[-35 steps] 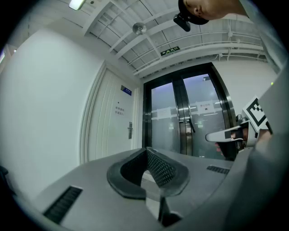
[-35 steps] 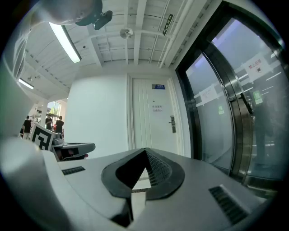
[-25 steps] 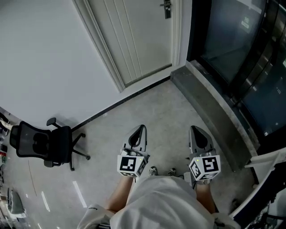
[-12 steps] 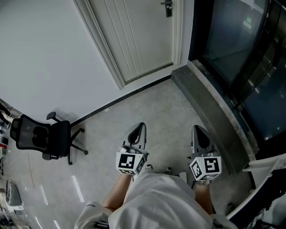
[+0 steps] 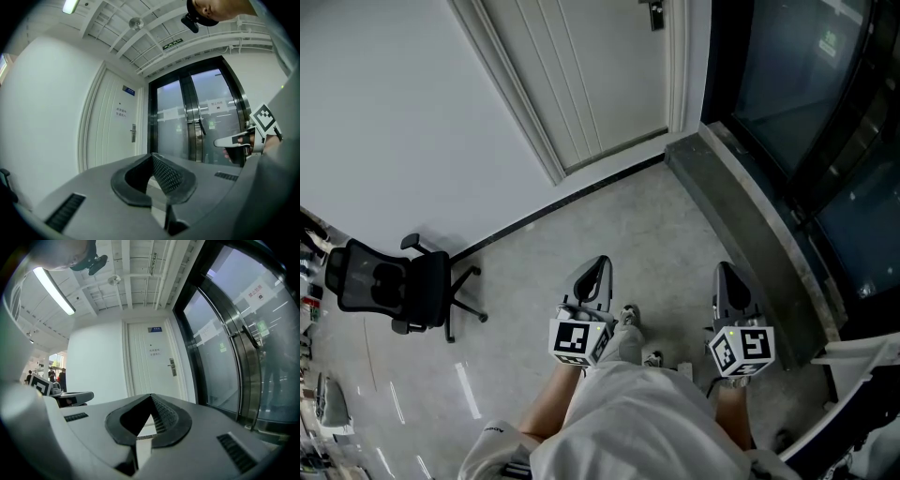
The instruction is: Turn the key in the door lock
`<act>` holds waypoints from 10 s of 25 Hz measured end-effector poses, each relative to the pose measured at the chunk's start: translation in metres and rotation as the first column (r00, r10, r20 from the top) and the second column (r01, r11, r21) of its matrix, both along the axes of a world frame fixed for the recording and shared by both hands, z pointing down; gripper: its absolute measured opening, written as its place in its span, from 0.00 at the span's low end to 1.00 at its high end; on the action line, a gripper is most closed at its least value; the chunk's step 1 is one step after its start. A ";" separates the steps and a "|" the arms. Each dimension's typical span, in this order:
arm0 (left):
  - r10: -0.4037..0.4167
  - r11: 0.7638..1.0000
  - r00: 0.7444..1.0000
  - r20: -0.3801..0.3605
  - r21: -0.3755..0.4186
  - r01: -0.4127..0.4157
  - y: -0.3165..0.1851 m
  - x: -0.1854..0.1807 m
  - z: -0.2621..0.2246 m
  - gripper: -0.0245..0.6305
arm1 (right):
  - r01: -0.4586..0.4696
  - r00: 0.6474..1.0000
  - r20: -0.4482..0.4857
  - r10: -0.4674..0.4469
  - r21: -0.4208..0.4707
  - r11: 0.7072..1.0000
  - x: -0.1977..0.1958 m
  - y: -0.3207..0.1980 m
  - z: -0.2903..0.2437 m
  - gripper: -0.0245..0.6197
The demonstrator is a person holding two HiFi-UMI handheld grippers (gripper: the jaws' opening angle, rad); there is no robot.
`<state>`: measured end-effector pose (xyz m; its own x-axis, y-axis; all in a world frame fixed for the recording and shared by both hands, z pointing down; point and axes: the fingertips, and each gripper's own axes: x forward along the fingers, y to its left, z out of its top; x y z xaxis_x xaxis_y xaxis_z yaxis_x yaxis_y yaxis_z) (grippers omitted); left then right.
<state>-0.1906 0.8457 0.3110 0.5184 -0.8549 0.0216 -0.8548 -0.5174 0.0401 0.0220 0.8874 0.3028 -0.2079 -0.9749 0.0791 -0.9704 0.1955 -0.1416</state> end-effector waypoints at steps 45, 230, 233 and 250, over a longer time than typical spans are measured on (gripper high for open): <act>-0.025 0.999 1.000 0.000 -0.029 0.025 -0.474 0.090 0.021 0.05 | 0.037 0.997 -0.067 -0.041 -0.056 0.998 0.069 -0.491 0.026 0.04; -0.095 0.995 0.982 -0.164 -0.038 0.090 -1.023 0.217 -0.023 0.05 | 0.084 0.338 -0.941 -0.016 0.013 0.996 0.150 -1.156 -0.038 0.28; -0.088 0.996 0.983 -0.164 -0.043 0.082 -1.024 0.222 -0.020 0.05 | 0.104 0.188 -0.982 0.012 0.032 0.994 0.149 -1.161 -0.034 0.28; -0.108 0.993 0.979 -0.174 -0.055 0.100 -1.035 0.214 -0.015 0.05 | 0.153 -0.078 -0.990 0.116 0.104 0.983 0.141 -1.175 -0.030 0.18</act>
